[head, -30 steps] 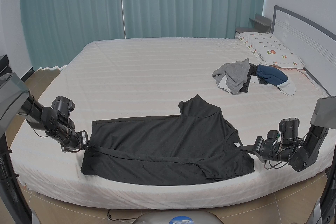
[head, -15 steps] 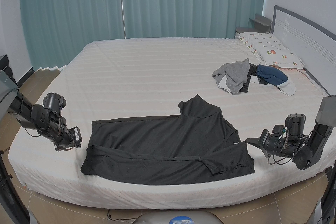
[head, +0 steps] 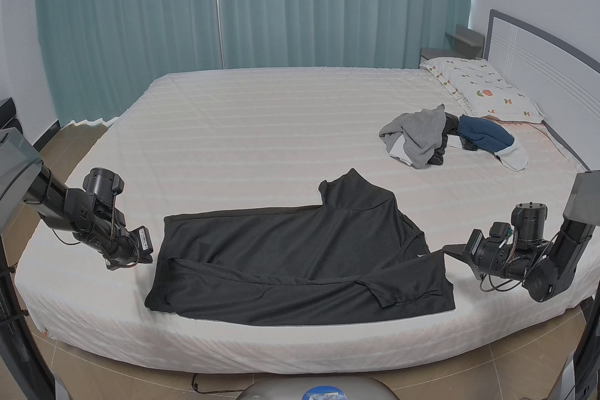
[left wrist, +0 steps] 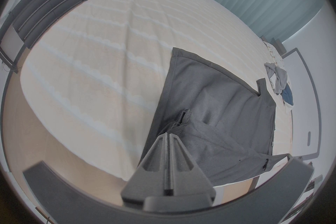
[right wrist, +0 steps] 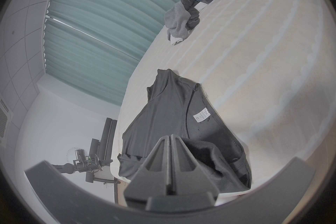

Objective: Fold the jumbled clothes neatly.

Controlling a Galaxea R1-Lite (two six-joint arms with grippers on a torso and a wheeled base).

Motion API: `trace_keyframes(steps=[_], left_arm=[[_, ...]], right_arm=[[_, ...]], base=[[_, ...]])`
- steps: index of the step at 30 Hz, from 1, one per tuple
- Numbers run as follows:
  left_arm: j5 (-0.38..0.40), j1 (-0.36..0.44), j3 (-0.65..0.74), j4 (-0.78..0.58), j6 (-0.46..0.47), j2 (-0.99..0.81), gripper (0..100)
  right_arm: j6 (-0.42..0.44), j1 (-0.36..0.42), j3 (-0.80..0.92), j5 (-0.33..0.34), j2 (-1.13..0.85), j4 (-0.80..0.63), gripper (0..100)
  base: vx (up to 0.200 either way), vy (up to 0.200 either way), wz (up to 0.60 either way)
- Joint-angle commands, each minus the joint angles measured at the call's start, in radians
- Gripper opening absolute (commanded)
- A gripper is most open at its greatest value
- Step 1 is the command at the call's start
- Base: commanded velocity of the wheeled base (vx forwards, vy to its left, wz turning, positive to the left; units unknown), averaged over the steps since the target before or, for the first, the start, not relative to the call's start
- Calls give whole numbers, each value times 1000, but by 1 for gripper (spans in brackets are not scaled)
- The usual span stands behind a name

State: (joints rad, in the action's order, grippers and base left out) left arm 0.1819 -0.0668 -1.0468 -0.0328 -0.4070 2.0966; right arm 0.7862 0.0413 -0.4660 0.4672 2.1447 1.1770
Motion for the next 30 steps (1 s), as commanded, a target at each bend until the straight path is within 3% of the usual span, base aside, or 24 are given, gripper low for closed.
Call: trace_keyframes(steps=[1,3,4,16,21,26,30], left_arm=[[41,2,-52,2,-33,68,0],[79,2,-73,4,-59,82,0],[117,2,-91,4,-81,94,100],[287,-33,-110,159,-58,164,100],[318,-31,-111,162,-49,169,100],[321,-33,-104,151,47,189,100],[323,-33,-96,149,53,186,100]], right_arm=[[-1,3,-2,1,20,1,0],[-1,3,-2,1,21,1,0],[-1,3,-2,1,23,1,0],[2,9,0,4,23,1,0],[4,8,0,4,29,1,0],[4,9,1,4,29,1,0],[4,9,0,4,31,1,0]], base=[[0,0,0],[0,0,0],[0,0,0],[0,0,0],[0,0,0],[0,0,0],[0,0,0]])
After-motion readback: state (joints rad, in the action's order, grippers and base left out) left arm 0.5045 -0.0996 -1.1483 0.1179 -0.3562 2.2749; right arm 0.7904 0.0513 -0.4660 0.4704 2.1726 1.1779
